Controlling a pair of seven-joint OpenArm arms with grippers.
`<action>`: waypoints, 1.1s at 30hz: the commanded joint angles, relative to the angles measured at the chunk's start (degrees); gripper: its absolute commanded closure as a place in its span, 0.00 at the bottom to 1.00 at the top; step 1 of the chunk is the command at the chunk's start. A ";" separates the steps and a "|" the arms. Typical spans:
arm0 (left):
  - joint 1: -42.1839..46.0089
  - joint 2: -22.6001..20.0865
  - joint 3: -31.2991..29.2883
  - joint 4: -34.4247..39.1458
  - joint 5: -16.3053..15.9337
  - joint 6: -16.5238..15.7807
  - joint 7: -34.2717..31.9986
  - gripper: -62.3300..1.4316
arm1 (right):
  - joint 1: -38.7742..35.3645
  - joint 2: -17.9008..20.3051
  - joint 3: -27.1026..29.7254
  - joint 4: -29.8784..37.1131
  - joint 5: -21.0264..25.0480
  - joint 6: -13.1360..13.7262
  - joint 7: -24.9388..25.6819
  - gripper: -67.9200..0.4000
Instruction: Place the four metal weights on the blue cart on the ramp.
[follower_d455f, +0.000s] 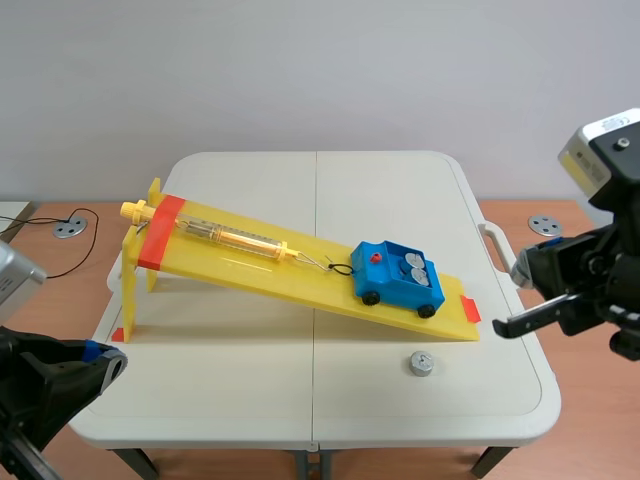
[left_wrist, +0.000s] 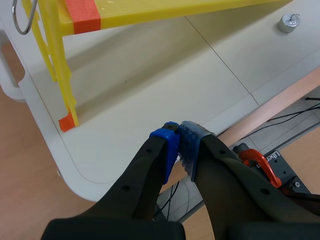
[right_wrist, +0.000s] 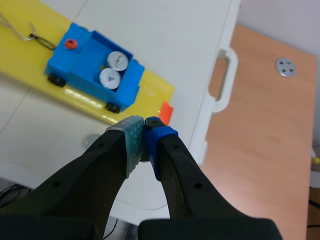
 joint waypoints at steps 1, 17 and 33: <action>-1.14 0.31 -0.68 4.04 -4.61 -1.18 -5.14 0.91 | 7.50 1.09 -0.96 0.90 0.87 -2.12 7.52 0.98; -1.14 0.31 -0.68 4.04 -4.61 -1.18 -5.14 0.91 | 25.22 -7.52 -8.17 -14.53 -8.63 -6.60 7.54 0.98; -1.14 0.31 -0.68 4.04 -4.61 -1.18 -5.11 0.91 | 34.88 -12.96 -17.27 -27.58 -17.16 -13.92 7.78 0.98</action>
